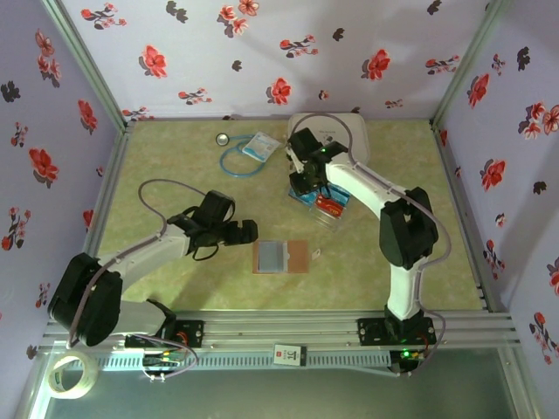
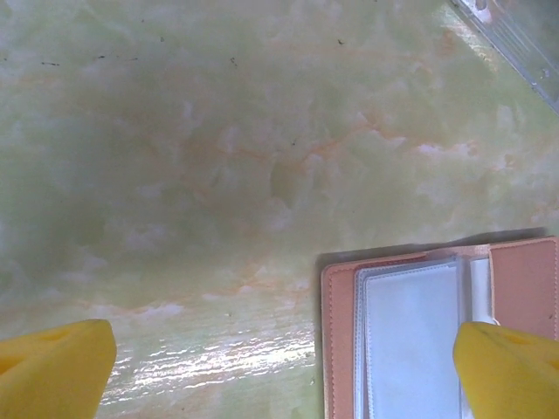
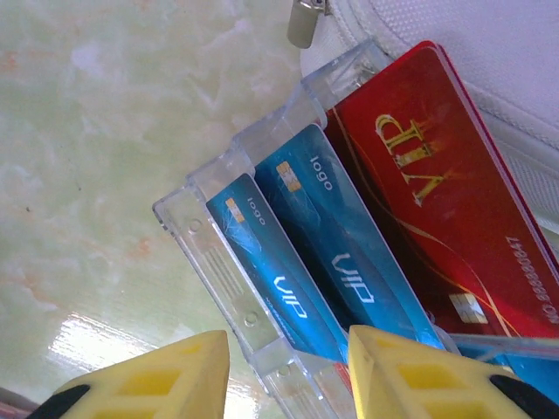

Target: Put the credit cards into the card holder

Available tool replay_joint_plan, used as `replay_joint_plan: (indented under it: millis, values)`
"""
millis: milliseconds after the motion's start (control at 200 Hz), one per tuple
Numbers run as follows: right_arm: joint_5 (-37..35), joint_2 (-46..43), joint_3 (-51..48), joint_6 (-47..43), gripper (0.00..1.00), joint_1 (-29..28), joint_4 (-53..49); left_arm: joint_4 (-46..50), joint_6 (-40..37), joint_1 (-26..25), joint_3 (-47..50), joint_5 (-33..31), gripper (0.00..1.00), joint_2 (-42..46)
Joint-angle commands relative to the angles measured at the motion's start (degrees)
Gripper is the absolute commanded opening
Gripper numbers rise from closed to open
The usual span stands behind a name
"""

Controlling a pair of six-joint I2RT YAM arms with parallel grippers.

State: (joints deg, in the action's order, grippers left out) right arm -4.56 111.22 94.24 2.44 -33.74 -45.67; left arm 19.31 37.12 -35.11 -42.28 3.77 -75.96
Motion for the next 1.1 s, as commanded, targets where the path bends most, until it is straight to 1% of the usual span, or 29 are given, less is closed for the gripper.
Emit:
replay_joint_plan:
  millis: [0,215,860,1095]
  values:
    - [-1.1,2.5,2.9,-2.4,0.39,0.3,-3.0,0.9,-0.3,1.0,-1.2,1.0,1.0,-0.6]
    - [-2.3,4.8,4.7,-2.8,0.37,0.2,-3.6,0.5,-0.1,1.7,-0.3,1.4,1.0,-0.8]
    - [-3.9,6.2,2.2,-3.2,0.36,-1.2,-2.7,0.4,0.0,2.2,0.7,1.8,1.0,-0.2]
    - [-2.9,6.2,1.5,-3.1,0.32,-1.7,-2.6,0.5,-0.1,2.3,0.8,1.8,1.0,0.1]
